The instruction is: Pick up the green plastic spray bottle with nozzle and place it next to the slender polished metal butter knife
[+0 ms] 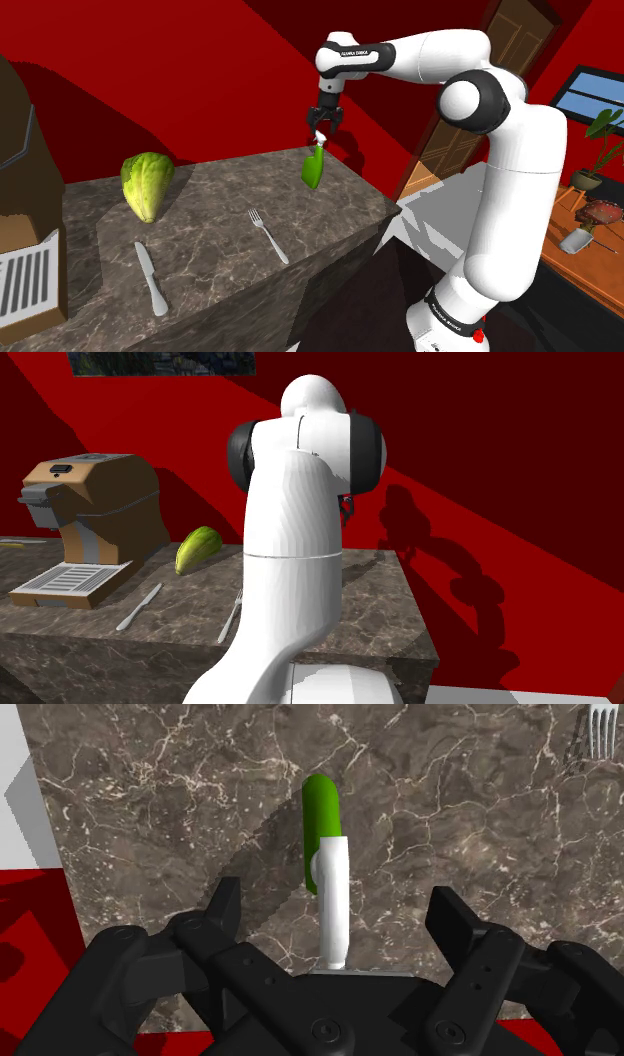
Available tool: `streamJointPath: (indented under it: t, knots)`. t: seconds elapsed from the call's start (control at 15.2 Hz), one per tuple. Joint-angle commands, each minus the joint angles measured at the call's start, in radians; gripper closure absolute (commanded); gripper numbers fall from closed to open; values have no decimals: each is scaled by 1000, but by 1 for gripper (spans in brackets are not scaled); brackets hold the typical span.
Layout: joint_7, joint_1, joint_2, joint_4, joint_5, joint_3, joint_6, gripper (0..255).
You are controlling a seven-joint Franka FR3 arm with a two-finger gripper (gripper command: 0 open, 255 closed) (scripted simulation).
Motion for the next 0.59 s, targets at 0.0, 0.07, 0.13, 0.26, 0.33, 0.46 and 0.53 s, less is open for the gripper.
streamJointPath:
  t: [0.0,0.07,0.13,0.26,0.33,0.46,0.53]
  knots:
    - [0,0,5,-19,1,0,25,0]
    - [0,1,6,-32,1,1,39,0]
    - [-1,1,6,-45,1,1,52,0]
    - [-1,1,8,-64,2,1,73,0]
    - [-1,1,8,-64,2,1,72,0]
    - [-1,1,8,-64,2,1,72,0]
    - [-1,1,8,-64,2,1,72,0]
